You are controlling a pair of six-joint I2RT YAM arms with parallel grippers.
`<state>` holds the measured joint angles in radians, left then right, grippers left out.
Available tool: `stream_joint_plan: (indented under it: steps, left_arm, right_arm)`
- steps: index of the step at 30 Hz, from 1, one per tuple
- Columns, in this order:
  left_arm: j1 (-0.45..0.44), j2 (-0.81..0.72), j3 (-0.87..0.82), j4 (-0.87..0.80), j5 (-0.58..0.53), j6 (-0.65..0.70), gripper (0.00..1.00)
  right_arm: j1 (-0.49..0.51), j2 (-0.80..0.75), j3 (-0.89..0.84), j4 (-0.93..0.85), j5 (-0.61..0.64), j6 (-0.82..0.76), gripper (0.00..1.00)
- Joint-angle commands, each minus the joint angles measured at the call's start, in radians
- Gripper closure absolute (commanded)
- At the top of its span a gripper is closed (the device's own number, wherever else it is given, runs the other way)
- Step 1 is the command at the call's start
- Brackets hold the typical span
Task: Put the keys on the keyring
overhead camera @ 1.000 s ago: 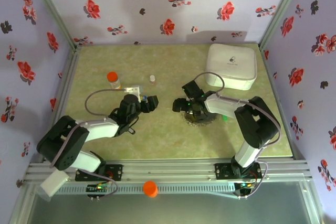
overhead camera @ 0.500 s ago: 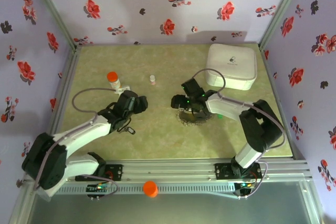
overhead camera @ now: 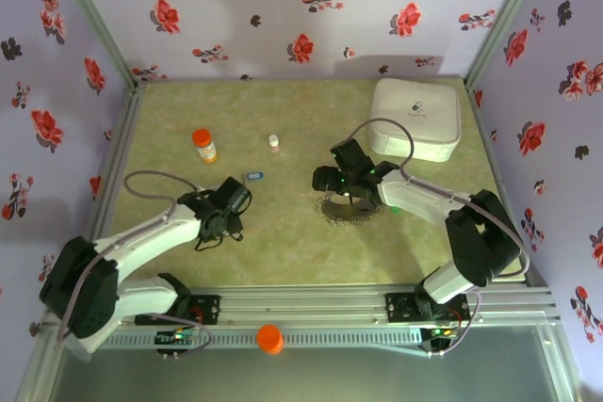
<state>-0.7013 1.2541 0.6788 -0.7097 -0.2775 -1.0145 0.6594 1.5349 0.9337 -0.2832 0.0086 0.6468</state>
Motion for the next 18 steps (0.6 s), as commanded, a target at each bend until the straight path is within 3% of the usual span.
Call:
stream_joint_plan:
  steps: [1,18]
  left_arm:
    - [-0.003,0.033,0.052,-0.045,0.052,0.047,0.5]
    - [0.024,0.14,0.038,0.06,0.018,0.134,0.76]
  right_arm:
    - [0.0,-0.038,-0.017,-0.016,0.013,-0.015,0.16]
    - [0.002,-0.061,-0.047,-0.001,-0.006,0.009,0.16]
